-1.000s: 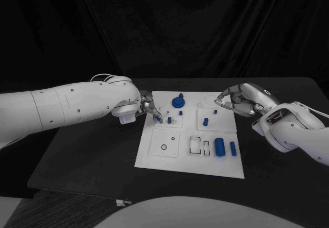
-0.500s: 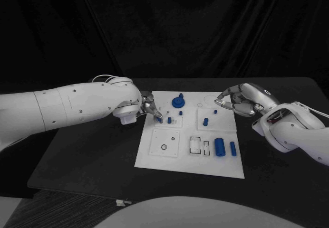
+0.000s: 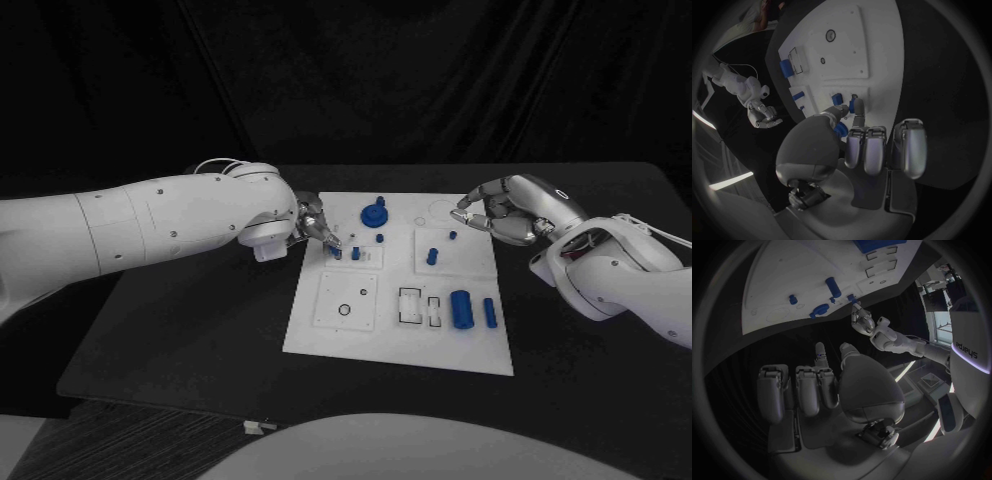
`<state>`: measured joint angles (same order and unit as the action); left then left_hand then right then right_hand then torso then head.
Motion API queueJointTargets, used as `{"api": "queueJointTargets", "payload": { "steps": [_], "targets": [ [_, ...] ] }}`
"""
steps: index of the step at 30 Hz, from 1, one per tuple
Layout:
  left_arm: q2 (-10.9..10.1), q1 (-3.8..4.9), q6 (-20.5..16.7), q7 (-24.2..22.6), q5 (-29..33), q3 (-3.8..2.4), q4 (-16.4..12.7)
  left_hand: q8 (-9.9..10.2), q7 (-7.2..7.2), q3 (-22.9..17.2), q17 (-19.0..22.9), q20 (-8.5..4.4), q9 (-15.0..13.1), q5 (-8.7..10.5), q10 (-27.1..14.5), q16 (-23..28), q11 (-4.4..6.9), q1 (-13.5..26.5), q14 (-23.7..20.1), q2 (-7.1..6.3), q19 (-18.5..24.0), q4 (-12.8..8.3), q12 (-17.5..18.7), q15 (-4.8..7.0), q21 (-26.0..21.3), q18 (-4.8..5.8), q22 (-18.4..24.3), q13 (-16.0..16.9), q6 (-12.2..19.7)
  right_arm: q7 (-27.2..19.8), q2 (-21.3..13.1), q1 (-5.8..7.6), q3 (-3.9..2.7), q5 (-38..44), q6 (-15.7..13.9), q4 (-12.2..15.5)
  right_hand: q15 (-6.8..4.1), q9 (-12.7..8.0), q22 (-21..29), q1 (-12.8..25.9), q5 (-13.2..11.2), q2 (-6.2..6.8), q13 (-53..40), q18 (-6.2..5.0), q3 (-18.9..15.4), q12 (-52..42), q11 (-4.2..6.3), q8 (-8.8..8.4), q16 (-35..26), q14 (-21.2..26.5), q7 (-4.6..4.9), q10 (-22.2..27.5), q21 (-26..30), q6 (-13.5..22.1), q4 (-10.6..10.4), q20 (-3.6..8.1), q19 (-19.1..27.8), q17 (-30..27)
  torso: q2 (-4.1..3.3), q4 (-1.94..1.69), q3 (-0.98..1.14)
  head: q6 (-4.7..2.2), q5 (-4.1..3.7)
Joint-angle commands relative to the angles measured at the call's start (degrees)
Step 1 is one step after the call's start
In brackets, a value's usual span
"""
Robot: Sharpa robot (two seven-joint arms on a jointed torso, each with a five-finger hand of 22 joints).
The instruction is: Assemble the parts on the task board
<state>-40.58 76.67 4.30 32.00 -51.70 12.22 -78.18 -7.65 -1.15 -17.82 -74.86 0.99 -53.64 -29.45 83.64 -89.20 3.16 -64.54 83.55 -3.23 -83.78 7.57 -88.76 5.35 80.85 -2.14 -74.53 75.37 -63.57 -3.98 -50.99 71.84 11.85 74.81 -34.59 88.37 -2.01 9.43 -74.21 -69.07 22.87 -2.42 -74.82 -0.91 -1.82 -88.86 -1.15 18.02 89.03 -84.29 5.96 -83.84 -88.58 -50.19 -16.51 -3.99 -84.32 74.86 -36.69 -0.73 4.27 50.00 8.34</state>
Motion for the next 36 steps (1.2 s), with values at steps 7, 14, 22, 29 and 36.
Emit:
{"api": "queueJointTargets", "payload": {
  "steps": [7, 14, 22, 29, 36],
  "targets": [
    [0.4, -0.48, 0.9, -1.9, 0.2, -0.03, 0.4, -0.6, 0.22, -3.0, -15.1, -0.66, -1.7, 0.6, 6.4, -0.8, 0.11, 1.2, 6.5, -0.01, -2.1, -0.6, -1.2, 0.82, -0.5, -0.03, -12.5, 14.6, -0.3, 0.3, 0.0, -0.13, -0.04, 0.3, -0.9, -0.1, -0.34, 0.8, -15.5, -0.3, 1.3, -0.25, -15.2, 0.72, 0.1, -1.1, -0.3, -0.2, 1.0, -5.7, 0.05, -6.2, -0.8, -0.5, 0.1, 0.05, -5.3, 15.1, 0.0, 0.0, 0.0, 0.0, 0.03],
    [0.3, -0.62, 1.0, -2.0, 0.2, -0.03, 0.4, -0.6, 0.22, -3.0, -15.1, -0.65, -1.7, 0.66, 6.4, -0.8, 0.11, 1.2, 6.5, 0.0, -2.1, -0.6, -1.2, 0.82, -0.6, -0.05, -12.5, 14.6, -0.3, 0.3, 0.1, -0.14, -0.04, 0.3, -0.9, -0.2, -0.34, 0.8, -15.5, -0.3, 1.3, -0.25, -15.2, 0.72, 0.1, -1.1, -0.3, -0.2, 1.0, -5.7, 0.05, -6.2, -0.8, -0.5, 0.1, 0.05, -5.3, 15.1, -0.01, -0.01, 0.0, 0.0, 0.04],
    [0.5, -0.74, 0.5, -2.1, 0.2, -0.03, 0.7, -0.6, 0.17, -3.0, -15.1, -0.63, -1.7, 1.1, 6.4, -0.8, 0.07, 1.3, 6.5, 0.06, -2.0, -0.6, -1.2, 0.79, -0.8, -0.07, -12.4, 14.6, -0.2, 0.2, 0.2, -0.16, -0.04, 0.3, -0.9, -0.3, -0.35, 0.8, -15.5, -0.3, 1.3, -0.25, -15.2, 0.71, 0.1, -1.1, -0.3, -0.21, 1.0, -5.7, 0.05, -6.2, -0.8, -0.6, 0.1, 0.05, -5.3, 15.1, 0.02, 0.0, -0.01, 0.0, 0.04],
    [0.6, -0.82, 0.4, -2.5, -1.4, -0.03, 0.9, -0.4, 0.05, -2.8, -15.1, -0.52, -1.7, 3.25, 6.4, -0.8, -0.05, 1.7, 6.5, 0.11, -1.9, -0.6, -1.2, 0.67, -1.1, -0.13, -12.4, 14.6, 0.1, 0.2, 0.1, -0.17, -0.04, 0.3, -0.9, -0.3, -0.35, 0.8, -15.5, -0.4, 1.3, -0.25, -15.2, 0.71, 0.1, -1.1, -0.29, -0.21, 1.0, -5.7, 0.04, -6.2, -0.8, -0.6, 0.1, 0.05, -5.3, 15.1, 0.01, -0.01, 0.0, 0.0, -0.12],
    [0.7, -0.88, 0.6, -2.7, -2.3, -0.03, 0.9, -0.3, -0.03, -2.2, -15.1, -0.42, -1.7, 5.86, 6.4, -0.8, -0.13, 2.3, 6.5, 0.09, -1.8, -0.5, -1.2, 0.58, -1.4, -0.18, -12.3, 14.6, 0.2, 0.2, 0.1, -0.17, -0.04, 0.3, -0.9, -0.3, -0.35, 0.8, -15.5, -0.4, 1.3, -0.25, -15.2, 0.71, 0.1, -1.1, -0.29, -0.21, 1.0, -5.7, 0.04, -6.2, -0.8, -0.6, 0.1, 0.05, -5.3, 15.1, -0.01, 0.01, 0.0, 0.0, -0.1]
  ]
}}
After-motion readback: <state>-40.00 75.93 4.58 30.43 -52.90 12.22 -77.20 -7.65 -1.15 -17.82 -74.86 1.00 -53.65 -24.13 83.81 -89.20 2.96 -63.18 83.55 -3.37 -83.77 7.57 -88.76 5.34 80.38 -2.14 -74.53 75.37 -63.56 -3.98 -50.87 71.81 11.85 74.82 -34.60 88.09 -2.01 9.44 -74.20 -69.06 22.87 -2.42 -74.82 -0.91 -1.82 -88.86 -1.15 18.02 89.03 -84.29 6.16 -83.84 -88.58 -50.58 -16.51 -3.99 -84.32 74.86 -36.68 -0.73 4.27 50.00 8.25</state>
